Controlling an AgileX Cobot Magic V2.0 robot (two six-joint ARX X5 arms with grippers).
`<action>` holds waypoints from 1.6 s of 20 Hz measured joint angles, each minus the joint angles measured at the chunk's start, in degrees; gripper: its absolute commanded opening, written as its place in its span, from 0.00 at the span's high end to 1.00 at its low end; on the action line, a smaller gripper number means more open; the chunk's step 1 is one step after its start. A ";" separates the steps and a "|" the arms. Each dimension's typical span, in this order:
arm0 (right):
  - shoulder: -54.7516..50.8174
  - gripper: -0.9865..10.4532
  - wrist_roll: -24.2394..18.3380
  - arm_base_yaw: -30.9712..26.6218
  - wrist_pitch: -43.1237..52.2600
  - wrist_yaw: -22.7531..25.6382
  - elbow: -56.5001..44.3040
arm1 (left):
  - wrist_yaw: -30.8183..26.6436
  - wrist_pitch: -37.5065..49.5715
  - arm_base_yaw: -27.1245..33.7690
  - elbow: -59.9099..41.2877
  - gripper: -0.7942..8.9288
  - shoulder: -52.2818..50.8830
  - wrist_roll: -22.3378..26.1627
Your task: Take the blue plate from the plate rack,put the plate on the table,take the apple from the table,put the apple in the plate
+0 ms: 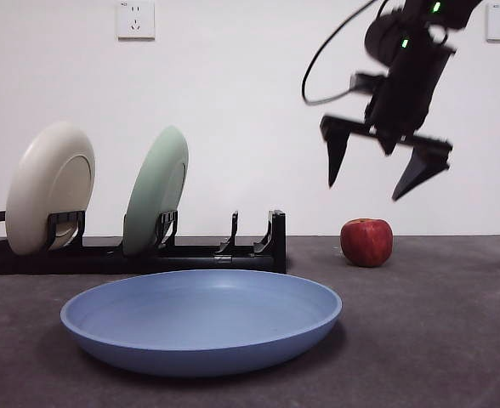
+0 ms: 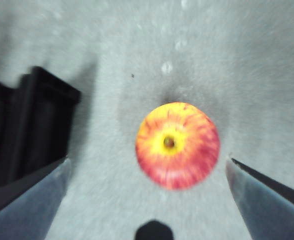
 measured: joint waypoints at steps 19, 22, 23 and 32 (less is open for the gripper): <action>8.48 0.92 -0.31 0.02 -0.46 3.72 1.92 | -3.04 0.00 0.07 0.00 0.93 -1.88 1.14; 8.33 0.92 -2.56 0.04 -8.46 3.34 4.44 | -3.02 0.00 0.09 0.00 0.93 -1.90 1.73; 7.69 0.92 -3.58 0.07 -11.04 3.30 4.79 | -3.02 0.00 0.09 0.00 0.93 -1.90 1.75; -10.99 0.91 -10.38 7.78 -31.41 -11.58 5.38 | -2.99 0.00 0.09 0.00 0.92 -2.19 2.64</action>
